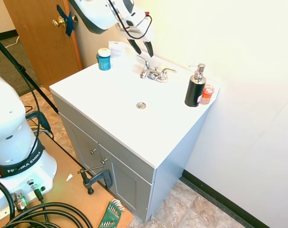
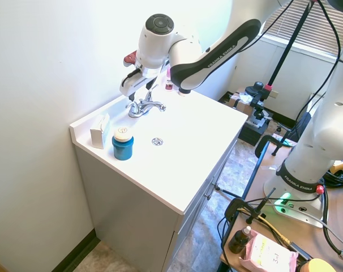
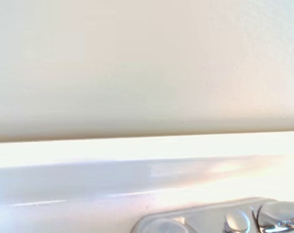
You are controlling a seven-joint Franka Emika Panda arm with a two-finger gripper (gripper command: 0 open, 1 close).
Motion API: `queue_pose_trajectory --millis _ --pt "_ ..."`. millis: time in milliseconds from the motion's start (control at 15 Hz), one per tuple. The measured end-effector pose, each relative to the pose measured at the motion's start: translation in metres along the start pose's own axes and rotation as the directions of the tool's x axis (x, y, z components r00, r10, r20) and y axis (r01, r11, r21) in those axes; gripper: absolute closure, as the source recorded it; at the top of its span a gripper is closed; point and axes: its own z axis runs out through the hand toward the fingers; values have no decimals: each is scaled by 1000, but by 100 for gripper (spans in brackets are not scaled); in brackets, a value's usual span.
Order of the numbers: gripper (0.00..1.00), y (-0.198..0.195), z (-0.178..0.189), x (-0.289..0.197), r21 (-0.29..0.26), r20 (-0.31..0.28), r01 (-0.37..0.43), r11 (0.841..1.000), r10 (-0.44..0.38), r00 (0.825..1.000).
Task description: Turn on the hot water
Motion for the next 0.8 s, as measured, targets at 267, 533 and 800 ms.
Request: queue_pose_trajectory --millis 267,533,800 --pt "0 -13 16 -3 0 -3 10 1000 -10 1000" --pt "0 -21 34 1 -16 0 -4 1000 4 1000" --pt "0 -6 44 1 -51 51 -63 997 66 997"
